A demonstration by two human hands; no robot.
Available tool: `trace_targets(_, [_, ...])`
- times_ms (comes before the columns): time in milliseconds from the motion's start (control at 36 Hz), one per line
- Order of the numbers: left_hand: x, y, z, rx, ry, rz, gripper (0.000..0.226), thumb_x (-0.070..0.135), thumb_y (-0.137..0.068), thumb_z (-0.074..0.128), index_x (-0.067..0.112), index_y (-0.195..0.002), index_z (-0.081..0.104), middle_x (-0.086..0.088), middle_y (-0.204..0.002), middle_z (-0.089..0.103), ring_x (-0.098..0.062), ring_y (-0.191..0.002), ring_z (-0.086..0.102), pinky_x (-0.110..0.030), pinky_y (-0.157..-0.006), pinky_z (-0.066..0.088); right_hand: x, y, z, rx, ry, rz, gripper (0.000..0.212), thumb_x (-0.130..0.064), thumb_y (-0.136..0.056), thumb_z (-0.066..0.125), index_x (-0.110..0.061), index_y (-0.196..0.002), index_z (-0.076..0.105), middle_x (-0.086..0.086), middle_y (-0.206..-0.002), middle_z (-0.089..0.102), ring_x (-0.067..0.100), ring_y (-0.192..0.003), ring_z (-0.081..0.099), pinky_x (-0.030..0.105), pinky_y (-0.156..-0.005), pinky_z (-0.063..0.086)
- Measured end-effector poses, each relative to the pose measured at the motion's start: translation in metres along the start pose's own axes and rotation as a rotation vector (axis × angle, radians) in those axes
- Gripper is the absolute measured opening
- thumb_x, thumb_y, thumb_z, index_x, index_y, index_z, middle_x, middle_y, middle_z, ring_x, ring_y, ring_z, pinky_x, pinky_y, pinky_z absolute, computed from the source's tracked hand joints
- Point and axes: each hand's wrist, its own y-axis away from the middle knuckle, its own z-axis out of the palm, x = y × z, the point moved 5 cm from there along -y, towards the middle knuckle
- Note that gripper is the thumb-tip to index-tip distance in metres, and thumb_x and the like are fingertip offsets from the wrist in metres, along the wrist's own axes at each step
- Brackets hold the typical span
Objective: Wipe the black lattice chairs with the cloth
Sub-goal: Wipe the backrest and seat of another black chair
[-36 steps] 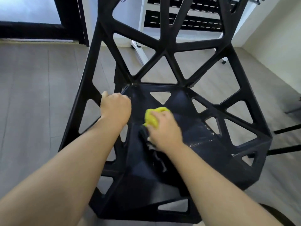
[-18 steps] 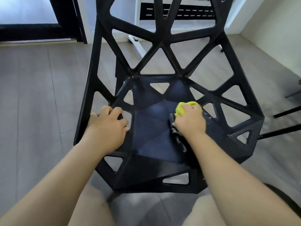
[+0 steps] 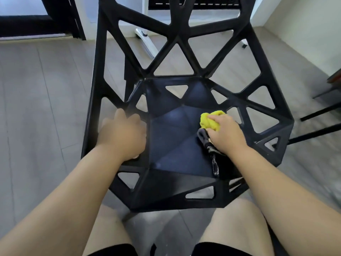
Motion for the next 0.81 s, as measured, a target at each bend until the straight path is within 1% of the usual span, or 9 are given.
trace_targets(111, [-0.003,-0.003,-0.002,0.01,0.04,-0.014,0.04,0.04,-0.096,0.02,0.035,-0.111,0.057,0.013,-0.111,0.048,-0.02,-0.101,0.036,-0.031,-0.067,0.038,-0.038,0.013,0.015,0.017,0.051,0.059,0.023,-0.023,-0.083,0.055,-0.023,-0.105,0.062,0.004,-0.119,0.052,0.023,-0.105,0.052,0.026,-0.07,0.037])
trace_targets(167, [-0.003,-0.004,-0.002,0.011,0.043,-0.013,0.04,0.04,-0.096,0.02,0.035,-0.111,0.058,0.012,-0.112,0.048,-0.021,-0.102,0.037,-0.032,-0.067,0.038,-0.075,0.034,0.021,0.013,0.021,-0.08,0.018,-0.028,-0.082,0.058,-0.024,-0.1,0.061,-0.002,-0.114,0.05,0.02,-0.104,0.051,0.027,-0.066,0.038])
trace_targets(250, [-0.003,-0.004,-0.003,0.013,0.053,-0.025,0.038,0.038,-0.096,0.024,0.034,-0.111,0.058,0.012,-0.113,0.049,-0.022,-0.103,0.037,-0.031,-0.068,0.039,-0.113,0.076,0.031,-0.061,-0.105,-0.303,0.033,-0.035,-0.083,0.059,-0.034,-0.116,0.061,-0.005,-0.124,0.048,0.023,-0.105,0.053,0.032,-0.078,0.046])
trace_targets(389, [-0.004,-0.002,-0.003,0.031,0.079,-0.014,0.037,0.038,-0.097,0.025,0.034,-0.112,0.059,0.012,-0.115,0.05,-0.022,-0.104,0.038,-0.033,-0.072,0.042,-0.093,0.115,0.02,-0.047,-0.158,-0.599,0.044,-0.038,-0.079,0.057,-0.025,-0.12,0.063,0.006,-0.117,0.058,0.03,-0.091,0.062,0.032,-0.071,0.054])
trace_targets(444, [-0.005,-0.002,-0.003,0.015,0.089,-0.004,0.036,0.038,-0.098,0.025,0.033,-0.112,0.058,0.011,-0.114,0.05,-0.021,-0.104,0.038,-0.035,-0.072,0.042,-0.065,0.112,0.007,0.045,-0.123,-0.501,0.043,-0.038,-0.078,0.058,-0.024,-0.119,0.065,0.005,-0.118,0.059,0.024,-0.098,0.059,0.031,-0.075,0.053])
trace_targets(556, [-0.004,0.0,-0.002,0.017,0.08,0.016,0.034,0.037,-0.097,0.027,0.032,-0.111,0.058,0.009,-0.111,0.051,-0.021,-0.103,0.039,-0.035,-0.069,0.038,-0.008,0.093,-0.014,0.139,-0.075,0.012,0.043,-0.031,-0.085,0.064,-0.029,-0.127,0.057,0.0,-0.129,0.049,0.024,-0.113,0.052,0.034,-0.093,0.041])
trace_targets(639, [-0.002,0.0,-0.001,0.022,0.058,0.01,0.034,0.036,-0.098,0.028,0.03,-0.112,0.058,0.007,-0.113,0.051,-0.022,-0.106,0.041,-0.035,-0.068,0.033,-0.012,0.097,-0.012,0.174,0.029,0.188,0.043,-0.03,-0.088,0.058,-0.029,-0.13,0.053,0.0,-0.136,0.041,0.03,-0.11,0.053,0.034,-0.086,0.041])
trace_targets(722, [-0.002,0.0,-0.001,0.036,0.057,0.011,0.033,0.035,-0.097,0.029,0.029,-0.109,0.059,0.006,-0.112,0.052,-0.023,-0.107,0.041,-0.036,-0.069,0.033,-0.059,0.115,0.009,0.215,0.013,0.093,0.04,-0.031,-0.086,0.058,-0.027,-0.125,0.056,0.003,-0.133,0.044,0.037,-0.097,0.057,0.037,-0.079,0.044])
trace_targets(806, [-0.002,0.001,-0.001,0.037,0.067,0.018,0.034,0.034,-0.097,0.028,0.029,-0.11,0.059,0.004,-0.114,0.052,-0.024,-0.109,0.043,-0.036,-0.071,0.031,-0.116,0.142,0.034,0.241,-0.073,-0.198,0.04,-0.031,-0.078,0.058,-0.021,-0.116,0.062,0.013,-0.116,0.054,0.04,-0.073,0.057,0.039,-0.061,0.051])
